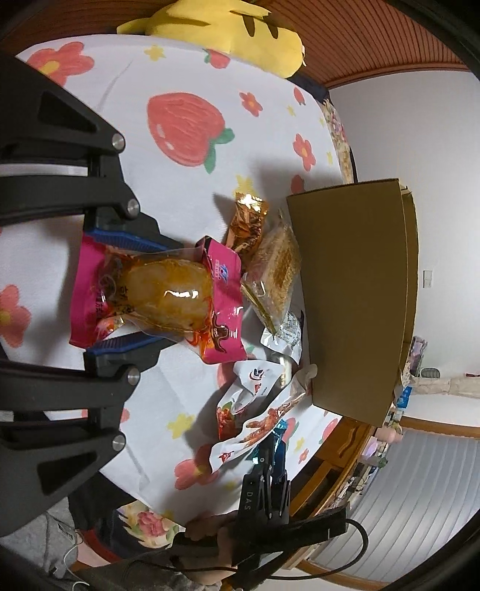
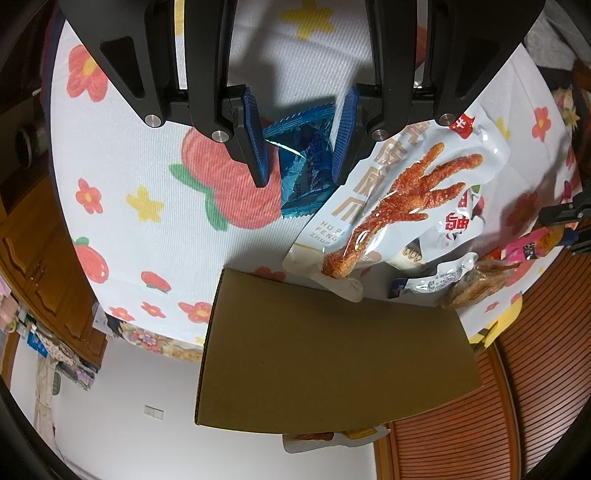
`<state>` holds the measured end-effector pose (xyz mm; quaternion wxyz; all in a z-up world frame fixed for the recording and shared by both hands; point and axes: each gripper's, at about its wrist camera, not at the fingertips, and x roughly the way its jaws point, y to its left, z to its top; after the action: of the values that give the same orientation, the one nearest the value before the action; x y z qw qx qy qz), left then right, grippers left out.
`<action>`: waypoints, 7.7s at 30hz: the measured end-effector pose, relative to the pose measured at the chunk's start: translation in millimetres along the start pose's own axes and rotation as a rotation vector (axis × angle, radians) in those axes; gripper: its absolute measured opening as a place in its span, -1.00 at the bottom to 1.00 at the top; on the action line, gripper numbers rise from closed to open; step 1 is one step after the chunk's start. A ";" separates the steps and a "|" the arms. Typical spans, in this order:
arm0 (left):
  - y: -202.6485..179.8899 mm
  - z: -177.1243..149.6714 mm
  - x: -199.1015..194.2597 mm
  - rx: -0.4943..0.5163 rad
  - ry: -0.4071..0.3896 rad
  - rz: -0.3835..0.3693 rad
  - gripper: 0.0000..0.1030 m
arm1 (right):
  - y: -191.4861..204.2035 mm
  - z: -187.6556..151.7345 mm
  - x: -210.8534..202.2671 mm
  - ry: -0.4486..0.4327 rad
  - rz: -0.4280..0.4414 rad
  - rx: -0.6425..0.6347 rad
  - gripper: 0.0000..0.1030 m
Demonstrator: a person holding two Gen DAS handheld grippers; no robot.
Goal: Organize snacks
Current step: 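Lift both held snacks and carry them over the cardboard box, then open the left tool to drop the pink cake while the right tool releases the blue candy, then move the left tool to the sesame bar while the right tool approaches the chicken-feet pack, then close the left tool on the sesame bar while the right tool grasps the chicken-feet pack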
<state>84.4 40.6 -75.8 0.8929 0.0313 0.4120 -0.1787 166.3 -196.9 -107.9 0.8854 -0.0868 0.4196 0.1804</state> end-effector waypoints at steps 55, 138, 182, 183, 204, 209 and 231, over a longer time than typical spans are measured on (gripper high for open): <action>-8.4 93.7 -43.7 0.042 -0.261 0.020 -0.26 | 7.3 37.9 -97.7 -0.241 0.007 -0.009 -0.58; 5.3 154.8 11.1 -0.001 -0.302 0.109 0.98 | 23.5 124.0 -61.1 -0.291 0.059 -0.005 0.14; 30.0 53.0 42.0 -0.090 -0.120 0.080 0.96 | 27.5 27.7 8.7 -0.052 0.043 0.087 0.25; 30.0 52.5 42.9 -0.091 -0.116 0.081 0.96 | 27.7 27.3 10.0 -0.047 0.043 0.088 0.28; 20.1 91.8 81.1 -0.184 -0.018 0.058 0.69 | 23.0 25.6 15.9 -0.009 0.071 0.110 0.33; 19.7 93.0 91.7 -0.188 0.021 0.096 0.48 | 24.9 26.8 16.7 -0.009 0.065 0.107 0.33; 17.5 73.5 86.7 -0.150 0.044 0.077 -0.04 | 26.4 26.2 17.1 -0.010 0.059 0.104 0.33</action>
<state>195.4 16.6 -93.8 0.8897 -0.0157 0.4422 -0.1122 184.6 -160.3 -104.7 0.8850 -0.0275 0.4265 0.1850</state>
